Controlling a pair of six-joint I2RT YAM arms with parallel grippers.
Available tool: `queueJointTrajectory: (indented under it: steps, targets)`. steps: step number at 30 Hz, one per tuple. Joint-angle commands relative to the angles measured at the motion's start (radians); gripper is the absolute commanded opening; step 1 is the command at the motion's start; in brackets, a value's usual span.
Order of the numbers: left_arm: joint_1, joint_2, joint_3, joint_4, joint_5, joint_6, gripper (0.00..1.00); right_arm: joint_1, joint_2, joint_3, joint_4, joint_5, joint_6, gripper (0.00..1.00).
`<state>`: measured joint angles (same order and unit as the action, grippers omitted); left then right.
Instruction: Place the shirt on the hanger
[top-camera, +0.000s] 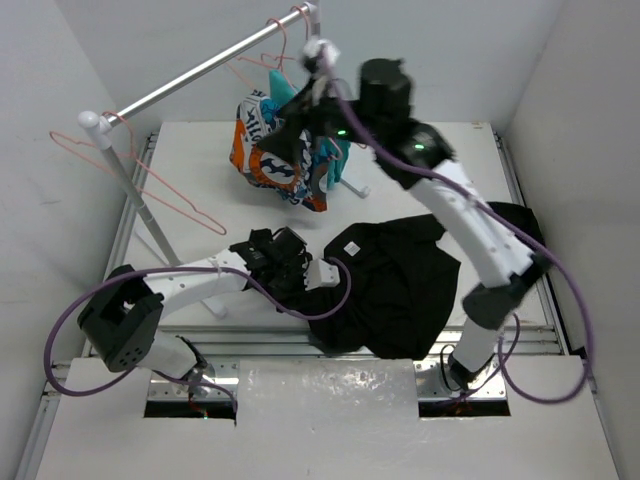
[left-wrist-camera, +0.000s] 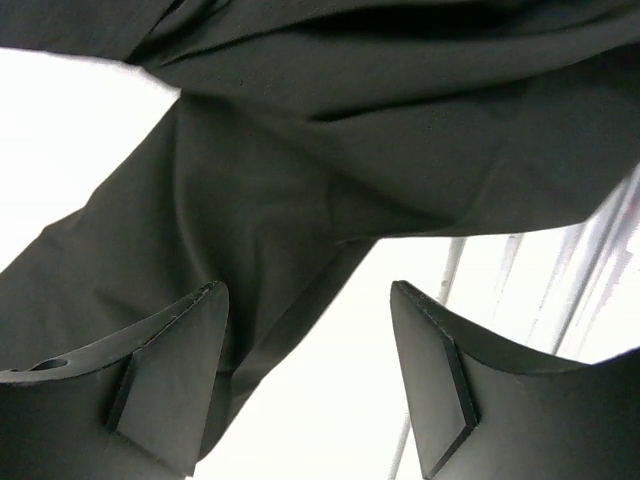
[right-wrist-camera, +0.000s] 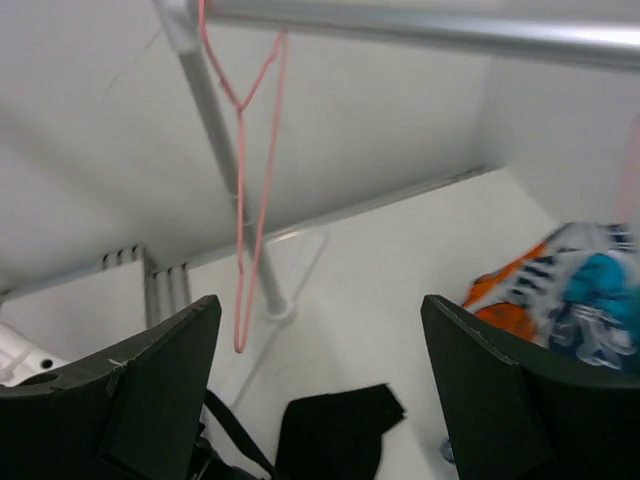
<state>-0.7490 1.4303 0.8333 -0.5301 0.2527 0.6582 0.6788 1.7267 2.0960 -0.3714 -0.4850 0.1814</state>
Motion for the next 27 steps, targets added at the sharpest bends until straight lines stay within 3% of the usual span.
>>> queueJointTrajectory:
  steps: [1,4,8,15,21,27]
  targets:
    - [0.017,-0.042,-0.016,0.048,-0.032,0.024,0.64,0.098,0.143,0.128,0.066,-0.069,0.007,0.83]
    - [0.017,-0.048,-0.037,0.048,-0.058,0.041,0.64,0.151,0.263,0.208,0.132,-0.087,0.042,0.83]
    - [0.017,-0.056,-0.053,0.050,-0.059,0.046,0.64,0.179,0.335,0.193,0.287,-0.095,0.153,0.84]
    - [0.027,-0.057,-0.053,0.056,-0.021,0.021,0.64,0.211,0.430,0.205,0.307,-0.083,0.198,0.83]
    - [0.042,-0.056,-0.046,0.065,0.000,0.012,0.64,0.251,0.479,0.154,0.289,0.094,0.118,0.78]
    - [0.062,-0.059,-0.063,0.073,0.019,-0.006,0.64,0.286,0.540,0.217,0.330,0.069,0.116,0.77]
